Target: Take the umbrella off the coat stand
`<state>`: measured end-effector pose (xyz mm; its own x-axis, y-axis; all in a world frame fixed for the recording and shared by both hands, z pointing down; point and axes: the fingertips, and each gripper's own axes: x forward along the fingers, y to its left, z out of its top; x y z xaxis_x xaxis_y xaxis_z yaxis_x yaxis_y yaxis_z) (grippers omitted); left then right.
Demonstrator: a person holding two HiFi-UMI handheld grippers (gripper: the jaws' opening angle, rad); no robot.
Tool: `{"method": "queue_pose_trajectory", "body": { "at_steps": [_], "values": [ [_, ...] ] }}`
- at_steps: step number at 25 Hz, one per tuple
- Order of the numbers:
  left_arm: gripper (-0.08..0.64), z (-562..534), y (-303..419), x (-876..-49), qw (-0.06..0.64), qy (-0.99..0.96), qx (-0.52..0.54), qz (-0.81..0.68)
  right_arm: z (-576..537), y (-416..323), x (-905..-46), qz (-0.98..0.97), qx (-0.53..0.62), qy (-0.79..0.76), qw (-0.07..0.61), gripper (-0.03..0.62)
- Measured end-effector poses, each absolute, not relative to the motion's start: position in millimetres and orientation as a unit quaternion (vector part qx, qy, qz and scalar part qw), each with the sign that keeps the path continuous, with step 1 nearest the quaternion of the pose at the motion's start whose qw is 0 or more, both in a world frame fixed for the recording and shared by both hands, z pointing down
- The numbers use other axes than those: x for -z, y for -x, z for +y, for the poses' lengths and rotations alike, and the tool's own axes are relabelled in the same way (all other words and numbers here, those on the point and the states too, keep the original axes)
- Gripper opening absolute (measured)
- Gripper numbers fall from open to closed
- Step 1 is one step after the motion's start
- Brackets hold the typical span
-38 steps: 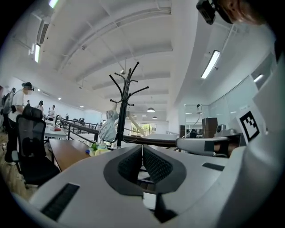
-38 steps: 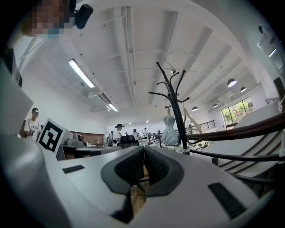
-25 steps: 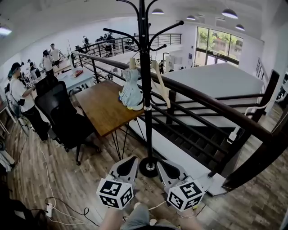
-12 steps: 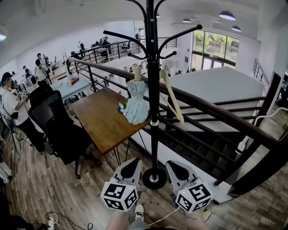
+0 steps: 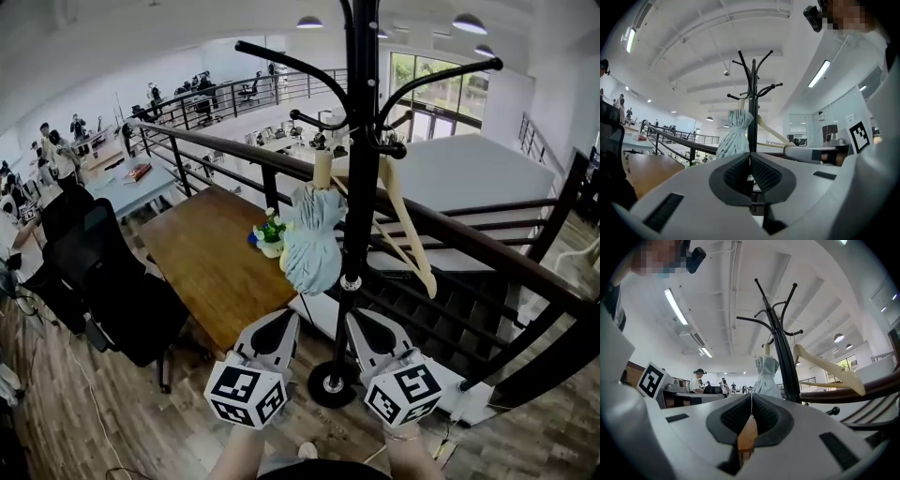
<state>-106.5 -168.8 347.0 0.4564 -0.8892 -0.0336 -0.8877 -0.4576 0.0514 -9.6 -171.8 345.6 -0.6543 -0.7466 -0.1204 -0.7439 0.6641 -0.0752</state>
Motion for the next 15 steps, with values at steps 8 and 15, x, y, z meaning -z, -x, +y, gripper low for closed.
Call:
{"method": "queue_pose_trajectory", "body": {
  "at_steps": [8, 15],
  "values": [
    [0.017, -213.0, 123.1, -330.9, -0.002, -0.868, 0.044, -0.495, -209.0, 31.7, -341.2, 0.899, -0.003, 0.433, 0.065, 0.029],
    [0.017, -224.9, 125.0, -327.2, -0.001, -0.869, 0.053, -0.492, -220.0, 30.0, -341.8, 0.897, -0.001, 0.438, 0.051, 0.029]
  ]
}}
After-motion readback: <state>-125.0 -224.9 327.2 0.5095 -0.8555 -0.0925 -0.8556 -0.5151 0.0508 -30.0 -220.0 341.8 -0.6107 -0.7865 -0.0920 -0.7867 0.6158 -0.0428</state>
